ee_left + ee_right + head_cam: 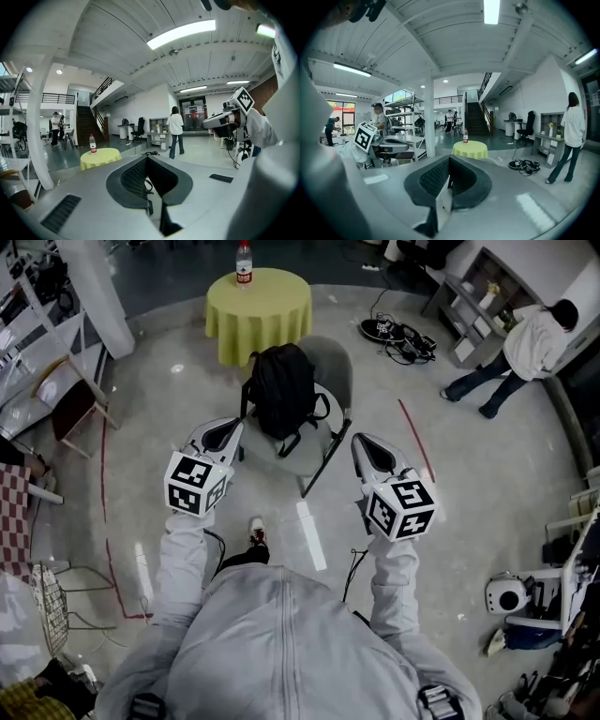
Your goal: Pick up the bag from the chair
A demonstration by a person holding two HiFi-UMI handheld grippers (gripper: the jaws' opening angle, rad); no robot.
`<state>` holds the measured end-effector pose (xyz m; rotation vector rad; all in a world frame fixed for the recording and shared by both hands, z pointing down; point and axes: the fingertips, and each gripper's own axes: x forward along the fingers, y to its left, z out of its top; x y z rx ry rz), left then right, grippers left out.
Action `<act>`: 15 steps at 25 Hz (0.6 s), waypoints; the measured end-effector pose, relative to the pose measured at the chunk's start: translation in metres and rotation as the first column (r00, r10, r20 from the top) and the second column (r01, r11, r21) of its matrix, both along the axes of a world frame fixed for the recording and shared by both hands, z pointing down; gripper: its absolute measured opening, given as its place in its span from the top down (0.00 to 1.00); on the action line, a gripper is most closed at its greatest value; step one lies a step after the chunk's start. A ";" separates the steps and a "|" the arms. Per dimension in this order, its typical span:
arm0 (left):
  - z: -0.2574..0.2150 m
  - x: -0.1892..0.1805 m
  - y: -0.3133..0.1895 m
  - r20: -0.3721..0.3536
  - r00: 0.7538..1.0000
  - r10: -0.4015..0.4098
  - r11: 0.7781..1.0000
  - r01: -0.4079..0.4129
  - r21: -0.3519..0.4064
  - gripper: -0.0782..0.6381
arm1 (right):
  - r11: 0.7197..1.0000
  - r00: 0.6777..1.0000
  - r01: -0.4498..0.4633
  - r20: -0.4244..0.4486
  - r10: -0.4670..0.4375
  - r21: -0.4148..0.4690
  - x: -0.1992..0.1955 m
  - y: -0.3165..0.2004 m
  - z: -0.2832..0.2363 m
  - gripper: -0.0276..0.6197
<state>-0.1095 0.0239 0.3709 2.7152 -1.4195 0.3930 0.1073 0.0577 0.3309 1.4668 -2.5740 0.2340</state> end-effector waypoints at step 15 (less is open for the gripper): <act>0.031 -0.041 -0.153 -0.004 0.999 0.042 0.996 -0.042 -0.079 0.89 | 0.995 0.997 -0.067 -0.038 0.065 -0.071 -0.038 -0.152 0.021 0.94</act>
